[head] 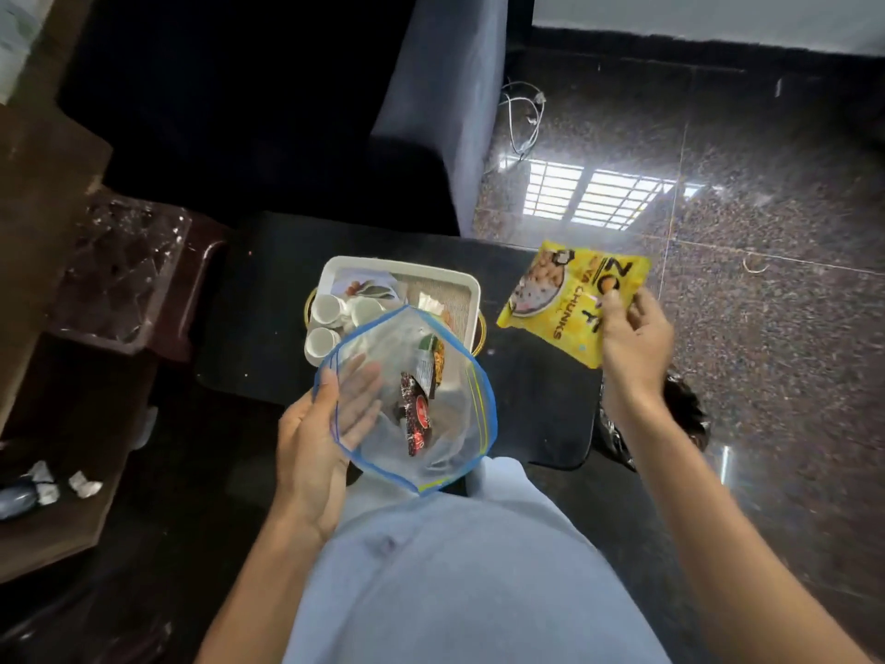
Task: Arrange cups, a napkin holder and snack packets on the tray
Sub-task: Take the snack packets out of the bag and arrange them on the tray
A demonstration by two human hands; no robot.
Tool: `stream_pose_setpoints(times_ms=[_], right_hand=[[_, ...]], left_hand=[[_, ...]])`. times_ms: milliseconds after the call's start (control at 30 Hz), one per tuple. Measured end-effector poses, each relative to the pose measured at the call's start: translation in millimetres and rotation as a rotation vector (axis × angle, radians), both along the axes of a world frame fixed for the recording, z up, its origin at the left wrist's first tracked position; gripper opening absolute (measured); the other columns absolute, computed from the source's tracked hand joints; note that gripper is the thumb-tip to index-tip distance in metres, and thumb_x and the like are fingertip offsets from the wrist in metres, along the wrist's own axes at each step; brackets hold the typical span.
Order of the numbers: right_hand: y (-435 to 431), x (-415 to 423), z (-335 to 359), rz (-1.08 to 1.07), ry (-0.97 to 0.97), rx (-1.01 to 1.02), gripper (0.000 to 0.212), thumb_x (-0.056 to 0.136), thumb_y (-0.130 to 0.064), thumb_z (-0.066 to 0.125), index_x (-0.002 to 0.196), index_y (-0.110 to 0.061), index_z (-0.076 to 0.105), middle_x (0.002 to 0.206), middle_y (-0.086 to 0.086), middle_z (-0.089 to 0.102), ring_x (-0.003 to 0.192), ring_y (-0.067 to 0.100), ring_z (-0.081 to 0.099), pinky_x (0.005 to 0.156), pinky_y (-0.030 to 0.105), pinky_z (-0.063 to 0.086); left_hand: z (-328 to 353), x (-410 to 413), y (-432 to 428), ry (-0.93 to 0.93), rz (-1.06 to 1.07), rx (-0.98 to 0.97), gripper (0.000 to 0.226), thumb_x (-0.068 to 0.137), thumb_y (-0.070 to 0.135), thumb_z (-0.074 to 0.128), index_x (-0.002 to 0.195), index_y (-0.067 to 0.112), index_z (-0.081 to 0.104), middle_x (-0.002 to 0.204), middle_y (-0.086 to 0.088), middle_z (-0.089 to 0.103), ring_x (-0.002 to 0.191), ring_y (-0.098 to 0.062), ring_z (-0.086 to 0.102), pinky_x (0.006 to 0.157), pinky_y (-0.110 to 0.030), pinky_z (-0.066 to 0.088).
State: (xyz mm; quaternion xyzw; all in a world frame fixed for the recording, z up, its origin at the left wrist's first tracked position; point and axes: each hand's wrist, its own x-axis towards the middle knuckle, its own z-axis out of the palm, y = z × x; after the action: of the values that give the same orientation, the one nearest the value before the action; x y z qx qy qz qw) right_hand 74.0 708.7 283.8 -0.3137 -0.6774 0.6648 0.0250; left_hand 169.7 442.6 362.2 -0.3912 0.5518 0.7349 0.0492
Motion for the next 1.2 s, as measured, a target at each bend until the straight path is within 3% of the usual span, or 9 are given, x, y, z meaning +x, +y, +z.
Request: stream_pose_setpoints(times_ms=[133, 267, 467, 567, 700, 867, 1033, 1100, 1200], right_hand=[[-7, 4, -92, -0.175, -0.294, -0.037, 0.01, 0.097, -0.018, 0.055, 0.089, -0.02, 0.059, 0.093, 0.003, 0.067, 0.089, 0.024, 0.065, 0.078, 0.04, 0.053], [-19, 8, -144, -0.342, -0.47, -0.154, 0.02, 0.092, -0.003, 0.053, 0.106, -0.017, 0.056, 0.121, 0.012, 0.065, 0.106, 0.026, 0.065, 0.093, 0.045, 0.056], [-29, 12, -181, -0.492, -0.53, -0.36, 0.025, 0.097, 0.002, 0.051, 0.116, -0.015, 0.053, 0.114, 0.007, 0.062, 0.085, 0.014, 0.065, 0.074, 0.033, 0.059], [-33, 14, -193, -0.475, -0.554, -0.503, 0.034, 0.096, 0.006, 0.052, 0.125, -0.011, 0.053, 0.118, 0.009, 0.065, 0.1, 0.02, 0.068, 0.084, 0.037, 0.058], [-40, 20, -203, -0.443, -0.607, -0.556, 0.046, 0.093, 0.014, 0.046, 0.133, -0.008, 0.052, 0.118, 0.013, 0.066, 0.091, 0.02, 0.068, 0.093, 0.043, 0.056], [-41, 32, -199, -0.422, -0.688, -0.517, 0.045, 0.091, 0.019, 0.044, 0.133, 0.002, 0.049, 0.12, 0.021, 0.063, 0.095, 0.025, 0.065, 0.089, 0.04, 0.057], [-40, 41, -166, -0.52, -0.761, -0.482, 0.036, 0.096, 0.007, 0.052, 0.132, 0.004, 0.053, 0.134, 0.02, 0.059, 0.122, 0.027, 0.06, 0.096, 0.037, 0.055], [-41, 42, -135, -0.505, -0.738, -0.541, 0.034, 0.097, 0.0, 0.056, 0.13, 0.001, 0.057, 0.132, 0.016, 0.06, 0.119, 0.025, 0.06, 0.093, 0.033, 0.055], [-49, 48, -68, -0.281, -0.485, -0.658, 0.028, 0.094, -0.007, 0.064, 0.121, -0.005, 0.064, 0.113, 0.009, 0.068, 0.095, 0.017, 0.068, 0.075, 0.026, 0.057]], left_hand=[[-7, 3, 6, -0.006, 0.003, 0.003, 0.041, 0.1, 0.037, 0.048, 0.125, 0.01, 0.067, 0.122, -0.009, 0.076, 0.117, -0.022, 0.072, 0.105, -0.041, 0.052], [-19, 3, 7, -0.044, -0.039, 0.018, 0.045, 0.103, 0.034, 0.046, 0.132, 0.004, 0.063, 0.127, -0.014, 0.073, 0.119, -0.025, 0.07, 0.105, -0.042, 0.054], [-34, 9, 3, -0.038, -0.065, 0.057, 0.047, 0.095, 0.038, 0.052, 0.126, 0.006, 0.066, 0.124, -0.014, 0.075, 0.119, -0.027, 0.071, 0.102, -0.041, 0.055], [-43, 12, 1, -0.054, -0.089, 0.026, 0.044, 0.096, 0.04, 0.051, 0.123, 0.01, 0.069, 0.124, -0.012, 0.075, 0.119, -0.025, 0.07, 0.103, -0.043, 0.054], [-53, 14, 4, -0.074, -0.087, -0.011, 0.043, 0.096, 0.043, 0.051, 0.121, 0.014, 0.071, 0.123, -0.009, 0.076, 0.12, -0.022, 0.07, 0.105, -0.042, 0.045], [-58, 13, -5, -0.089, -0.109, -0.003, 0.039, 0.102, 0.038, 0.048, 0.123, 0.013, 0.07, 0.123, -0.008, 0.076, 0.121, -0.021, 0.07, 0.106, -0.042, 0.046], [-56, 6, -9, -0.083, -0.115, -0.014, 0.034, 0.104, 0.035, 0.047, 0.117, 0.016, 0.072, 0.12, -0.004, 0.078, 0.117, -0.018, 0.072, 0.103, -0.04, 0.048], [-56, 3, -7, -0.085, -0.117, -0.025, 0.033, 0.106, 0.034, 0.045, 0.114, 0.019, 0.073, 0.118, -0.003, 0.078, 0.116, -0.017, 0.072, 0.102, -0.038, 0.05], [-54, 0, -3, -0.095, -0.124, -0.023, 0.032, 0.107, 0.031, 0.044, 0.116, 0.018, 0.072, 0.117, -0.001, 0.078, 0.113, -0.014, 0.073, 0.101, -0.034, 0.052]])
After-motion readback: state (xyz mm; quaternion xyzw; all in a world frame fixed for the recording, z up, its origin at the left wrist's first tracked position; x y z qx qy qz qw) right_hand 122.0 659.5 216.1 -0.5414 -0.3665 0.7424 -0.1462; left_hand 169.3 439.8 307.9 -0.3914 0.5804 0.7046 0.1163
